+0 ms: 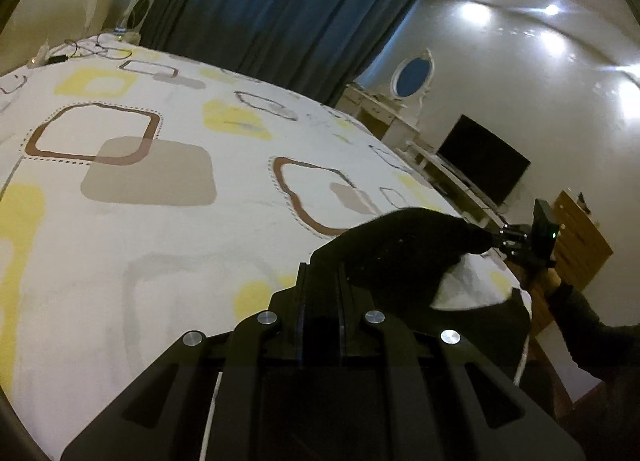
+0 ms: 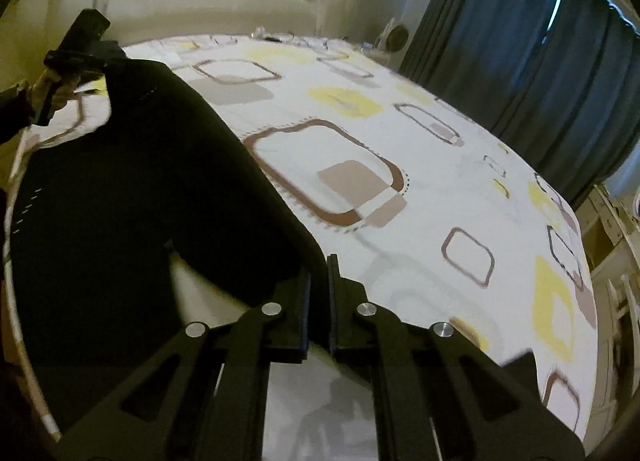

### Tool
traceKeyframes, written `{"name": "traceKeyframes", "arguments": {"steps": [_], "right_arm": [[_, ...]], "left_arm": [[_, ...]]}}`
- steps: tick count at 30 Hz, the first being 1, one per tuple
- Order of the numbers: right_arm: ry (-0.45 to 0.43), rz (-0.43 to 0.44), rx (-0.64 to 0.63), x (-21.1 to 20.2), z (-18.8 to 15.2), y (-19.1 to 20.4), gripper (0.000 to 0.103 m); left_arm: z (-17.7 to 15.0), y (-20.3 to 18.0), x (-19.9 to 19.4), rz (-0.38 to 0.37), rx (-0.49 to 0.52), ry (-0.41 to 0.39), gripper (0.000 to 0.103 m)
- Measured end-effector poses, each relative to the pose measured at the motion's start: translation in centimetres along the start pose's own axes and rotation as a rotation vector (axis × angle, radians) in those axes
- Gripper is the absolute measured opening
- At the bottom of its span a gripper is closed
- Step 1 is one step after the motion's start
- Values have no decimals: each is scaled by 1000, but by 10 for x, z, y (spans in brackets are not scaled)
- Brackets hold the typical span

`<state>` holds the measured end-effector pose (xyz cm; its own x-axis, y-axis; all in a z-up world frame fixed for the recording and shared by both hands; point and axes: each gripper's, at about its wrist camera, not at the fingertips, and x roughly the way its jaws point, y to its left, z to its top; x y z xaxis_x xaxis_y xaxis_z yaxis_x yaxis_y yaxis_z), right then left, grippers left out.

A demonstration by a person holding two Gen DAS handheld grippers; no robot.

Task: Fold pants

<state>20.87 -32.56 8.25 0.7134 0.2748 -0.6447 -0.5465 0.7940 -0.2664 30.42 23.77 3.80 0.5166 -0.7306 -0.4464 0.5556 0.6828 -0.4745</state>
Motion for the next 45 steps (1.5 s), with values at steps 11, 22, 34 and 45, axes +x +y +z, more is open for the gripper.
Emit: {"name": "traceKeyframes", "arguments": {"steps": [11, 22, 34, 45], "right_arm": [[5, 27, 58, -50, -94, 90, 7], [10, 48, 119, -66, -137, 127, 8], [26, 44, 80, -81, -148, 154, 10], [66, 53, 101, -77, -163, 156, 15]], "left_arm": [[-86, -51, -60, -32, 7, 34, 13], [-142, -37, -71, 18, -79, 81, 16], [-155, -35, -91, -15, -92, 19, 17], [-165, 1, -142, 163, -241, -64, 25]]}}
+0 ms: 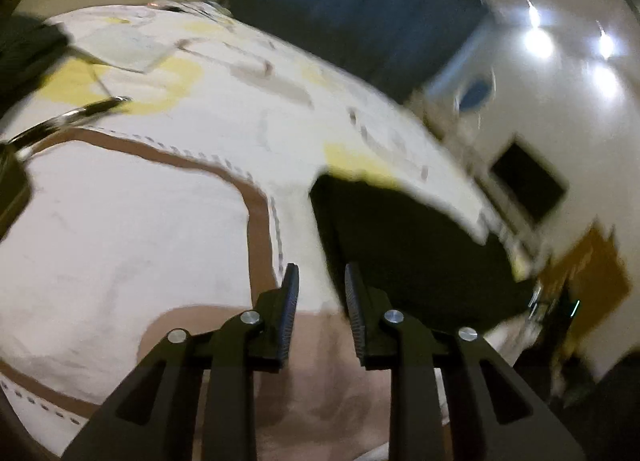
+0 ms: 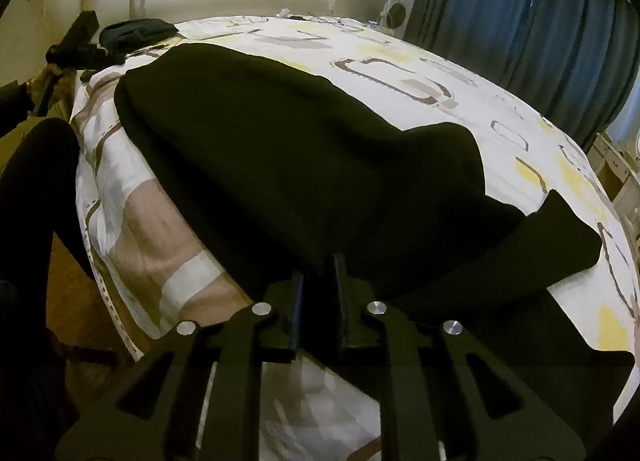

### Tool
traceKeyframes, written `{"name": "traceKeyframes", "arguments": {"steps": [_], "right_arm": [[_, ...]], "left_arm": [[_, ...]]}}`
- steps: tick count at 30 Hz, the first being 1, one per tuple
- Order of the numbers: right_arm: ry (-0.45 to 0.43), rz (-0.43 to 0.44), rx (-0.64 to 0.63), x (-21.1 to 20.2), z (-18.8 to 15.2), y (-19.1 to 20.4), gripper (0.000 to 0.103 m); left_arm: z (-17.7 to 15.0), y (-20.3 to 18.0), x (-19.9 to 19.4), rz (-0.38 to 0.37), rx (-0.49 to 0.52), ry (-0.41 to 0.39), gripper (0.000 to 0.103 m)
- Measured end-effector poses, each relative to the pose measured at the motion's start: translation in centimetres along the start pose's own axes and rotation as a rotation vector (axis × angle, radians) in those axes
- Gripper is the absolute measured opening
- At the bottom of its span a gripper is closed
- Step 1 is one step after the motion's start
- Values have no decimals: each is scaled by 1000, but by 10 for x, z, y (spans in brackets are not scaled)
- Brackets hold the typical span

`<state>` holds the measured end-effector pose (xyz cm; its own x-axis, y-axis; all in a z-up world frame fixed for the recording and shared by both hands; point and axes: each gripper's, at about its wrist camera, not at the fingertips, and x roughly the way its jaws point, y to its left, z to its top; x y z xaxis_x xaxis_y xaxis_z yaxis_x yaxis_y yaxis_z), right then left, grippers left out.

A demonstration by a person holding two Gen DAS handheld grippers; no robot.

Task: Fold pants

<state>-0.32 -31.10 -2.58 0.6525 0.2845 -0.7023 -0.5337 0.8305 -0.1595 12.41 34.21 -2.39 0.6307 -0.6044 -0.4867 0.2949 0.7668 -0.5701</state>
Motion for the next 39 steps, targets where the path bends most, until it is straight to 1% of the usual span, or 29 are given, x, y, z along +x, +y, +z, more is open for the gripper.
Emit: {"name": "traceKeyframes", "arguments": {"steps": [2, 4, 6, 7, 9, 11, 12, 13, 14, 15, 16, 17, 18, 19, 21, 22, 24, 25, 26, 29, 31, 34, 36, 39], "right_arm": [[7, -6, -4, 0, -1, 3, 17], [16, -9, -5, -1, -1, 3, 17], [21, -3, 1, -4, -3, 2, 19], [22, 2, 8, -7, -3, 1, 20], [15, 23, 40, -16, -3, -5, 24], [-15, 37, 110, -30, 1, -21, 27], [-33, 33, 141, -37, 5, -30, 28], [-57, 14, 181, -45, 12, -46, 32], [-73, -11, 214, -50, 19, -59, 43], [-91, -44, 251, -54, 26, -74, 48], [-110, -95, 308, -56, 37, -98, 54], [-107, -151, 356, -54, 47, -120, 57], [-88, -198, 390, -50, 54, -138, 59], [-42, -253, 437, -38, 66, -164, 61], [38, -320, 508, -12, 83, -201, 61], [81, -329, 568, 6, 91, -224, 61], [146, -322, 671, 39, 100, -258, 61], [197, -343, 711, 58, 103, -274, 61], [239, -370, 718, 74, 105, -283, 61], [357, -457, 710, 116, 104, -302, 61], [424, -511, 693, 136, 100, -310, 61], [493, -560, 675, 155, 94, -316, 61], [519, -568, 674, 162, 90, -321, 61], [519, -548, 709, 165, 84, -327, 60]], "left_arm": [[3, -16, -3, -38, 6, -31, 27], [5, -41, 5, -57, 64, -34, 40], [5, -65, 22, -95, 112, -15, 47], [4, -77, 35, -125, 129, 3, 47], [2, -91, 54, -154, 136, 28, 47], [-2, -104, 75, -186, 137, 72, 47], [-5, -110, 87, -184, 154, 99, 47], [-8, -114, 94, -173, 170, 117, 47], [-11, -120, 105, -142, 190, 145, 47], [-14, -123, 116, -118, 195, 175, 47], [-18, -126, 124, -102, 198, 202, 49], [-21, -128, 127, -88, 202, 211, 53], [-23, -130, 130, -79, 203, 209, 59], [-25, -131, 130, -81, 201, 205, 64], [-27, -132, 128, -92, 183, 190, 70], [-27, -130, 128, -92, 171, 186, 70], [-27, -128, 127, -97, 148, 180, 70], [-27, -128, 128, -101, 140, 179, 70], [-27, -125, 126, -110, 122, 174, 70], [-25, -120, 125, -130, 74, 163, 70], [-25, -123, 128, -140, 53, 155, 73], [-24, -122, 129, -153, 37, 149, 75], [-24, -124, 129, -150, 44, 148, 75], [-24, -125, 130, -151, 45, 146, 76]]}}
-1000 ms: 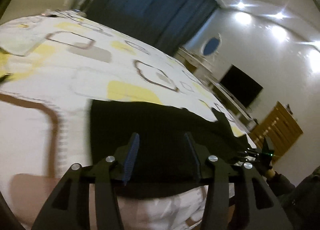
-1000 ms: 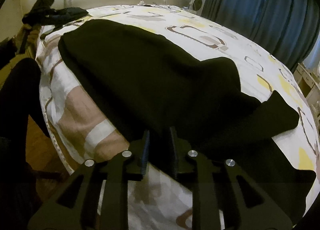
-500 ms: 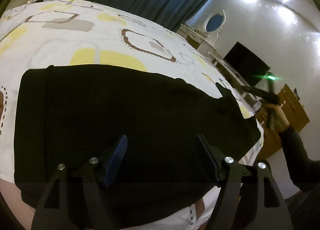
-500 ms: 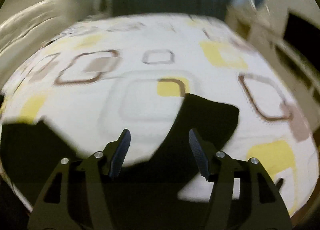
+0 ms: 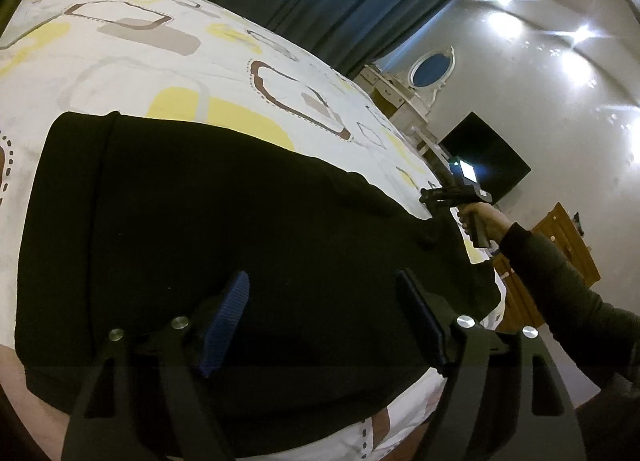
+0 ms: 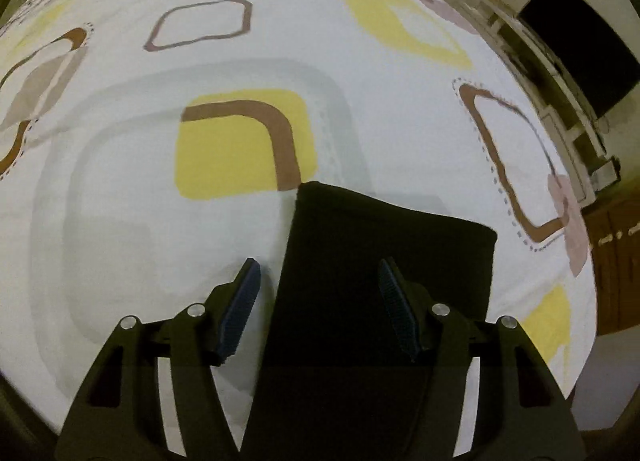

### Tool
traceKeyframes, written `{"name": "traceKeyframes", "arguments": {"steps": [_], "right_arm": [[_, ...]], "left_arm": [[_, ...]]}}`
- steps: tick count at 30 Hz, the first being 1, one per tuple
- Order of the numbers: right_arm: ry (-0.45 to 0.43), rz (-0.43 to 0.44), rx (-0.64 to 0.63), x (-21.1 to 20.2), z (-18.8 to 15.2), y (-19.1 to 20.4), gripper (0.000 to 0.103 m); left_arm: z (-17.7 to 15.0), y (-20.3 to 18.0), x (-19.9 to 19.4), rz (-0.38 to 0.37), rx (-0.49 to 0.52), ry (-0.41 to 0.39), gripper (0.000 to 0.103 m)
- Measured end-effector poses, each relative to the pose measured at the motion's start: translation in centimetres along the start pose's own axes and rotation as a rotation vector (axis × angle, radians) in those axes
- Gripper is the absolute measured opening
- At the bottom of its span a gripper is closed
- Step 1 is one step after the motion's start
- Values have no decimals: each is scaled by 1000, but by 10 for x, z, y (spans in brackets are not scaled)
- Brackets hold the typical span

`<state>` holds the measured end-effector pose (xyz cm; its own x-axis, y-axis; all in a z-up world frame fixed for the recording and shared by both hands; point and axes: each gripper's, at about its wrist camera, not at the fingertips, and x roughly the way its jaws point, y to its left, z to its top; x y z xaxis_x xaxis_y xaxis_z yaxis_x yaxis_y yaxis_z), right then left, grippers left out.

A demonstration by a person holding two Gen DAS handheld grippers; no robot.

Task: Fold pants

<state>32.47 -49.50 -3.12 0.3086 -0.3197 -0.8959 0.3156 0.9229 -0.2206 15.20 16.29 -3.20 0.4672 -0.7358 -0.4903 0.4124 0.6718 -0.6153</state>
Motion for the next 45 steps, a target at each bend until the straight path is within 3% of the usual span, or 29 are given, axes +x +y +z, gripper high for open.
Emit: {"name": "traceKeyframes", "arguments": {"steps": [1, 5, 7, 10, 17, 23, 29, 36, 39, 41, 43, 45], "right_arm": [[1, 16, 6, 1, 0, -3, 57], [3, 43, 43, -1, -1, -14, 24], [-6, 71, 64, -4, -3, -24, 12], [-60, 121, 99, -21, -11, -40, 8], [-282, 276, 223, -94, -68, -123, 7], [-445, 344, 439, -135, -174, -228, 7], [-444, 418, 612, -109, -266, -283, 7], [-352, 501, 702, -55, -303, -294, 9], [-369, 568, 792, -49, -319, -301, 23], [-390, 583, 866, -50, -331, -309, 38], [-383, 550, 926, -48, -340, -315, 41], [-377, 617, 979, -37, -345, -319, 41]], "left_arm": [[0, 0, 0, -1, -1, 0, 76], [0, 1, 1, -1, -2, 0, 76], [0, 1, 1, -2, -6, -1, 76], [-2, 0, 2, 0, -6, -2, 76], [-2, -1, 4, 11, -18, 3, 76], [-3, -4, 5, 29, -25, 0, 80], [-6, -6, 5, 49, -32, -4, 81], [-5, -8, 6, 67, -42, 2, 81], [-4, -8, 5, 67, -52, -1, 81], [-4, -8, 5, 66, -54, -2, 81], [-3, -8, 5, 68, -54, -2, 81], [-3, -9, 6, 68, -57, -3, 81]]}}
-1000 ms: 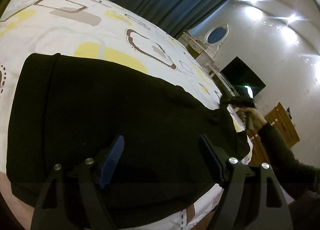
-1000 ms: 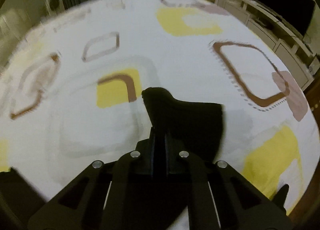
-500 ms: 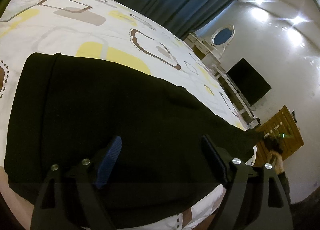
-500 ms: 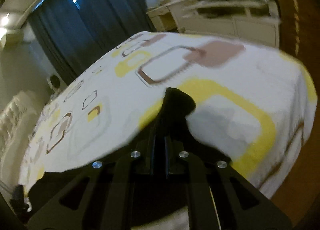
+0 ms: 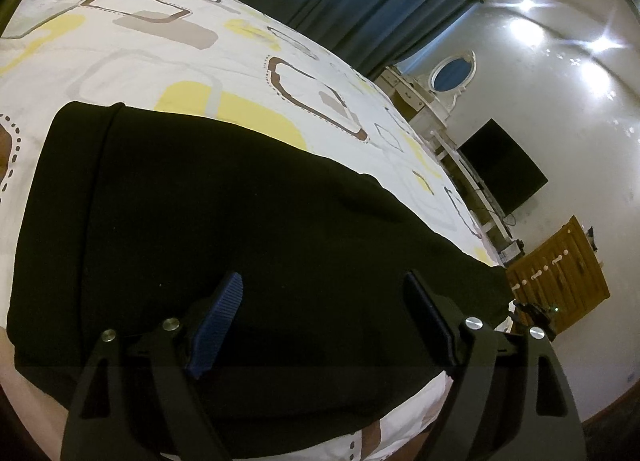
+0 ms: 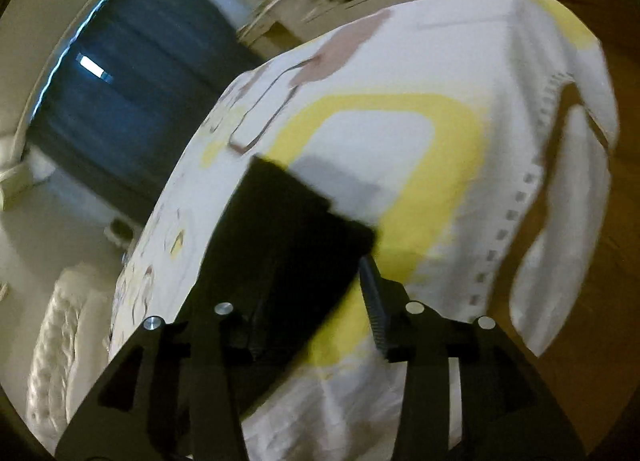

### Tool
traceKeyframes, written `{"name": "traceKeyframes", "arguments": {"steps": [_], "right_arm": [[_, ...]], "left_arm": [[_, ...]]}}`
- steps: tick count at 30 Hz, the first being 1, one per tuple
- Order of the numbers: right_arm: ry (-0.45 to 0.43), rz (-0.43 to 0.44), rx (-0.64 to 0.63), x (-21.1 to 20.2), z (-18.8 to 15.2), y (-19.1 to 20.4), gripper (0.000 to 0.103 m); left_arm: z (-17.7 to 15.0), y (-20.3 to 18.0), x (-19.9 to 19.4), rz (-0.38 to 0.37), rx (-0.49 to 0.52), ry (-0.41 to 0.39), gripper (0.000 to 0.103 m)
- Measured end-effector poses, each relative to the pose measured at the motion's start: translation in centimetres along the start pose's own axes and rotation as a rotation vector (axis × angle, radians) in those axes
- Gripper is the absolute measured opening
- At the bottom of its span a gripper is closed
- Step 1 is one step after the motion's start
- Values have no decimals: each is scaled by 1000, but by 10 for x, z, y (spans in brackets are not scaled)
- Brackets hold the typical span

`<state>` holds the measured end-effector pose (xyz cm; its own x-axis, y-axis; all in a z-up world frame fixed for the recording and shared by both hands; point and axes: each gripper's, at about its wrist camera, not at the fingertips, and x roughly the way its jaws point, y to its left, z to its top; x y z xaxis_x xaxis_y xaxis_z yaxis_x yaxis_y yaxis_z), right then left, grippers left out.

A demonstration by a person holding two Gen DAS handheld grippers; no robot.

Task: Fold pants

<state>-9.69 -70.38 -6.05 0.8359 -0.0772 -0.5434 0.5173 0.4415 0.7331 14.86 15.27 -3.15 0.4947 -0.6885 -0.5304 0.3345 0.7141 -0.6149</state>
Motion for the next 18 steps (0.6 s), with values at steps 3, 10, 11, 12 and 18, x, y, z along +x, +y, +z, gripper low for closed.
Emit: {"name": "traceKeyframes", "arguments": {"steps": [3, 10, 11, 12, 18], "right_arm": [[31, 46, 71, 14, 0, -9, 44], [20, 96, 112, 34, 13, 0, 69], [13, 99, 122, 36, 16, 2, 69], [9, 86, 117, 38, 17, 4, 66], [19, 63, 32, 37, 23, 13, 11]], "left_arm": [[0, -1, 0, 1, -2, -3, 81], [1, -1, 3, 9, -3, -6, 82], [2, -1, 3, 10, -4, -7, 83], [2, -1, 3, 10, -5, -9, 83], [2, -2, 4, 16, 1, -8, 85]]}}
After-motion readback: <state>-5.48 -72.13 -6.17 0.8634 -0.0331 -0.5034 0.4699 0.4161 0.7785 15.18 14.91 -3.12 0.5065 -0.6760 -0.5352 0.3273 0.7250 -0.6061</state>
